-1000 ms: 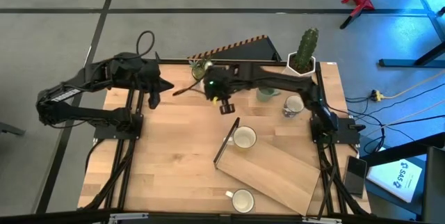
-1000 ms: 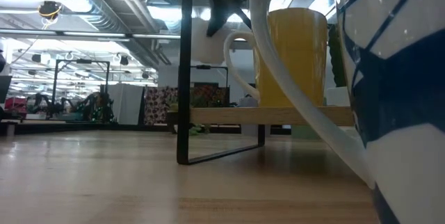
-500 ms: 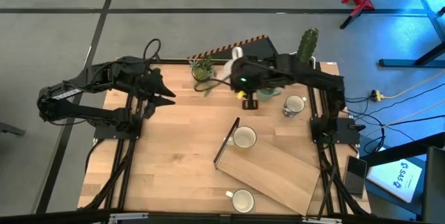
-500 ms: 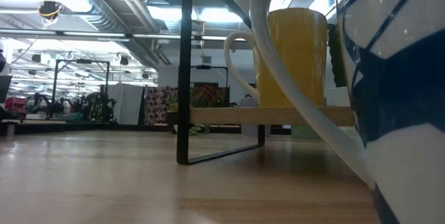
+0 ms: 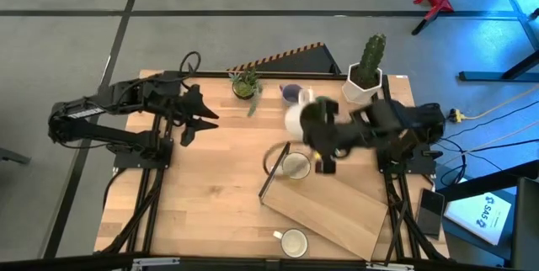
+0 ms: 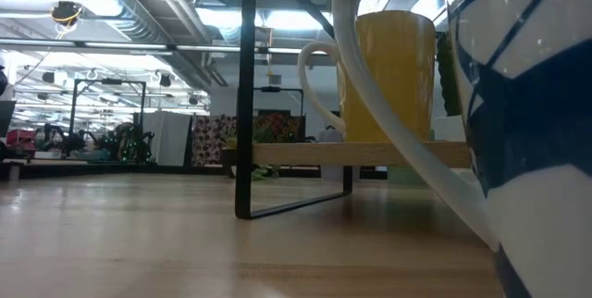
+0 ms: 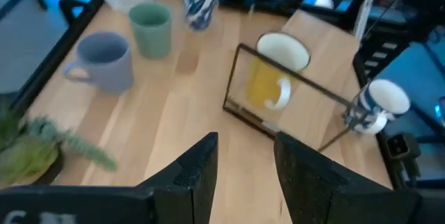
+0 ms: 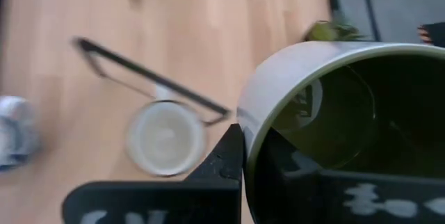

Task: Place coffee mugs
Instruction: Put the white mug on the shelf

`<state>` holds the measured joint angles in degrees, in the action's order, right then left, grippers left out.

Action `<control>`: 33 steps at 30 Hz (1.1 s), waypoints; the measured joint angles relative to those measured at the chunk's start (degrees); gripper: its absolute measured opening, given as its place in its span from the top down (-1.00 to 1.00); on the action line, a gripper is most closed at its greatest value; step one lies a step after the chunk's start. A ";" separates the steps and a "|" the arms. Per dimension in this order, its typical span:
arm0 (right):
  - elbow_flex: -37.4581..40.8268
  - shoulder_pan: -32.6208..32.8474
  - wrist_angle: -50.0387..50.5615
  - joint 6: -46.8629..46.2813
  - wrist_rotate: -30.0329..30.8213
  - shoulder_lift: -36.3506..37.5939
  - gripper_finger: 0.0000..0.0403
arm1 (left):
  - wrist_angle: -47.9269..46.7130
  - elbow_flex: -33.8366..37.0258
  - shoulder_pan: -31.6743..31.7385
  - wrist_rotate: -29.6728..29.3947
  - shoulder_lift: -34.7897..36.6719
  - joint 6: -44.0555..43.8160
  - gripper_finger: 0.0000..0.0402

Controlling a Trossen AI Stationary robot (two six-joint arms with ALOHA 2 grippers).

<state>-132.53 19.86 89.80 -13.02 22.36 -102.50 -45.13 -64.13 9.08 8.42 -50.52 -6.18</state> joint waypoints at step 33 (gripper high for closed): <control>24.35 23.08 -11.56 22.40 -19.56 -6.31 1.00 | 18.20 15.05 -7.06 -5.30 -0.04 -14.38 0.33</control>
<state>-108.18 42.93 78.24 9.38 2.81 -108.81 -26.92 -49.08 2.02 3.12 -50.57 -20.56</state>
